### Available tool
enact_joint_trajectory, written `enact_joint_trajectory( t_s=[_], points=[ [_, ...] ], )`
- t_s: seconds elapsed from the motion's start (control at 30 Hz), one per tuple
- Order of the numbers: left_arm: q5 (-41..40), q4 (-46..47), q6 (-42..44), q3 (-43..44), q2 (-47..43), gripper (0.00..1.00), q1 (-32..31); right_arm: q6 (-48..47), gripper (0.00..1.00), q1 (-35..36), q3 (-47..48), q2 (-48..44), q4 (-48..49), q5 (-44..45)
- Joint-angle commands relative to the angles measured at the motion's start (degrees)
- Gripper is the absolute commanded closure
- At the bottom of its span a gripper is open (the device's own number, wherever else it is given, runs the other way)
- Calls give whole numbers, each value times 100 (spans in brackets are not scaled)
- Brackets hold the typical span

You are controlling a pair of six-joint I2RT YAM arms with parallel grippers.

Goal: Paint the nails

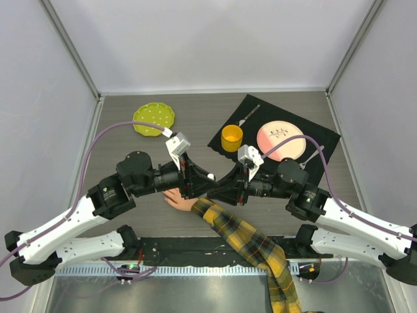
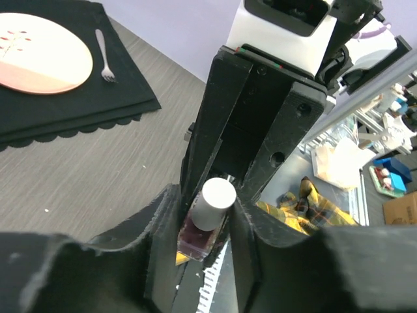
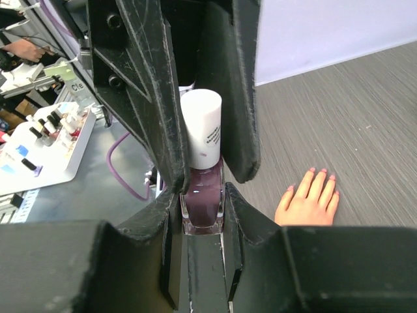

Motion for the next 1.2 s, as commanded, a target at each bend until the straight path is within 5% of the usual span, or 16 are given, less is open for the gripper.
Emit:
enact_joint_trajectory(
  t_s=[0.0,0.33,0.53,0.6,0.63,0.8,1.17],
  points=[
    [-504,178,23,241,-81,68,-6,-147,99,-8,80,-105,49,253],
    [-1217,178,-197,285,112,97,-6,-393,99,-16,239,88,-295,973],
    [-1463,230,-363,303,288,100,-6,-446,99,-8,336,211,-409,1431],
    [-1463,204,-381,329,341,91,-6,-464,99,-8,318,194,-374,1422],
    [-1454,204,-390,329,324,73,-6,-464,99,-8,309,176,-365,1370],
    [-1472,73,-268,329,139,35,-6,-516,99,-16,265,167,-418,1202],
    [-2172,-1332,110,1058,34,3,-6,-604,99,-8,204,106,-532,833]
  ],
)
